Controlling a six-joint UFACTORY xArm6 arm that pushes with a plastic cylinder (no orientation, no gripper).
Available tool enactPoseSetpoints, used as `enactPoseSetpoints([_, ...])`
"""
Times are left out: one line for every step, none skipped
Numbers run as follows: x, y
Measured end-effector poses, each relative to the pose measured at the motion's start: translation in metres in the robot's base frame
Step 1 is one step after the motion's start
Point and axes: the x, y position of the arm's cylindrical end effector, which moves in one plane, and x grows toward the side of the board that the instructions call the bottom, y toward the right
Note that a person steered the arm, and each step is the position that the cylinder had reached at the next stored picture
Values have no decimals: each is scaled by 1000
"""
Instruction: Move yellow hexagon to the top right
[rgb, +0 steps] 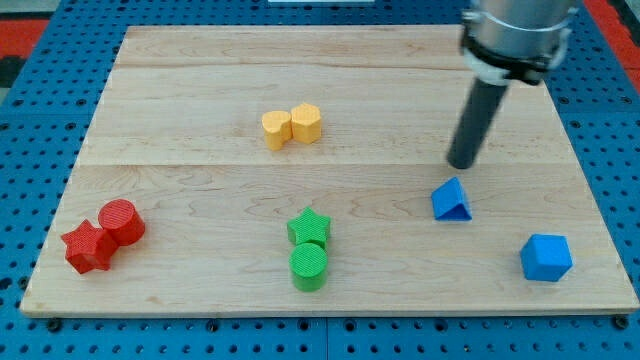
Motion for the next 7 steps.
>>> enactPoseSetpoints([34, -7])
enactPoseSetpoints([40, -3])
enactPoseSetpoints([13, -23])
enactPoseSetpoints([1, -103])
enactPoseSetpoints([-3, -193])
enactPoseSetpoints([-27, -126])
enactPoseSetpoints([-53, -75])
